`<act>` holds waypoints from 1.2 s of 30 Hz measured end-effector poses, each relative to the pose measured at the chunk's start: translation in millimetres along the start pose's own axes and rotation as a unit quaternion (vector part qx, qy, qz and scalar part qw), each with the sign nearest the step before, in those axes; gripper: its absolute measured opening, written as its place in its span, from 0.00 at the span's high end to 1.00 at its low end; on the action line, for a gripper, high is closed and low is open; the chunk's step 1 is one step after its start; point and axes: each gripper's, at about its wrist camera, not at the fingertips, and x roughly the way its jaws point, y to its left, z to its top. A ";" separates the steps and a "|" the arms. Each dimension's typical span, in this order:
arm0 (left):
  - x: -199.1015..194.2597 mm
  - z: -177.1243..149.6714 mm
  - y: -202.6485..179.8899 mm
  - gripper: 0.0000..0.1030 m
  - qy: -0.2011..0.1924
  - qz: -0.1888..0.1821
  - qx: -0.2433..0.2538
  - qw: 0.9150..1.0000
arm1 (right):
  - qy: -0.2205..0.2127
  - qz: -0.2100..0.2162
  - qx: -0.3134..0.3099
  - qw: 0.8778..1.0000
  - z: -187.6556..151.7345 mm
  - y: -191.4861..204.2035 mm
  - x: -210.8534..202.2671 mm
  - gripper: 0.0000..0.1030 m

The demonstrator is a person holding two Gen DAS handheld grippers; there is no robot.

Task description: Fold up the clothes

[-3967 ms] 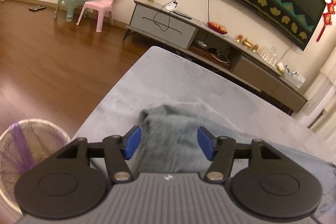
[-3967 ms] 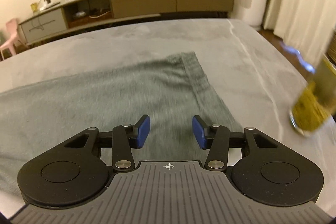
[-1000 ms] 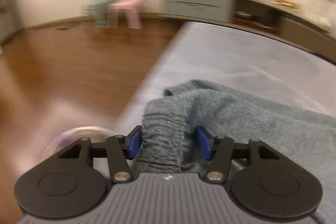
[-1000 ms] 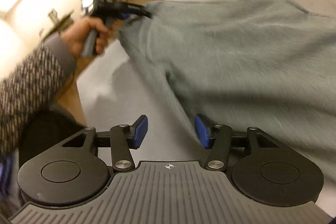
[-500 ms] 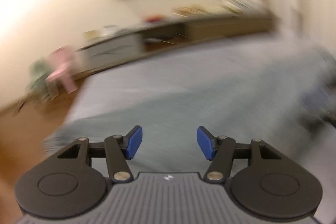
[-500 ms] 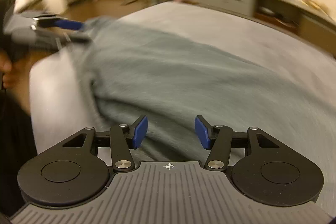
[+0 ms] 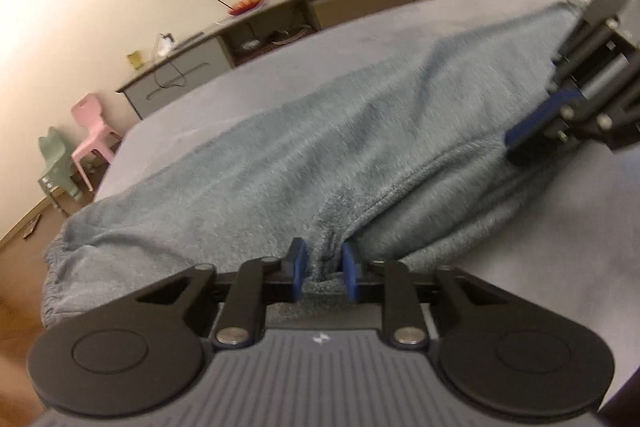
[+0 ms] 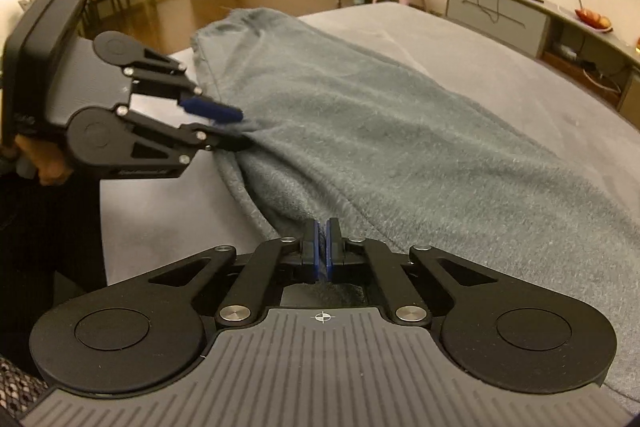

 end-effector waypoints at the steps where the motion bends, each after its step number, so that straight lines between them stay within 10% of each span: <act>1: 0.7 2.3 -0.9 0.56 -0.001 0.003 0.002 1.000 | -0.002 0.002 0.002 1.000 -0.2 -1.9 -1.9 1.00; 3: 4.6 2.9 -7.6 0.47 0.002 0.002 0.019 1.000 | -0.005 0.007 0.007 1.000 -0.7 -5.8 -5.5 1.00; 6: 6.2 0.9 -15.6 0.95 0.006 -0.001 0.041 0.999 | -0.017 -0.004 0.031 0.999 12.0 -22.1 -7.2 0.98; 17: -15.7 -12.3 -31.9 0.97 -0.029 0.025 0.052 0.998 | 0.019 -0.105 0.176 0.979 125.7 -128.5 104.0 0.86; 21: -28.1 -28.7 -41.6 0.97 -0.023 0.011 0.083 0.996 | 0.094 -0.132 0.169 0.972 123.5 -142.9 145.5 0.93; 29: -19.2 -30.0 -31.9 0.97 -0.027 0.004 0.060 0.998 | 0.038 -0.131 0.139 0.981 121.7 -125.2 131.3 0.92; 36: -35.6 -36.5 -31.6 0.97 -0.030 -0.015 0.084 0.996 | 0.097 -0.169 0.116 0.974 119.2 -128.3 161.2 0.98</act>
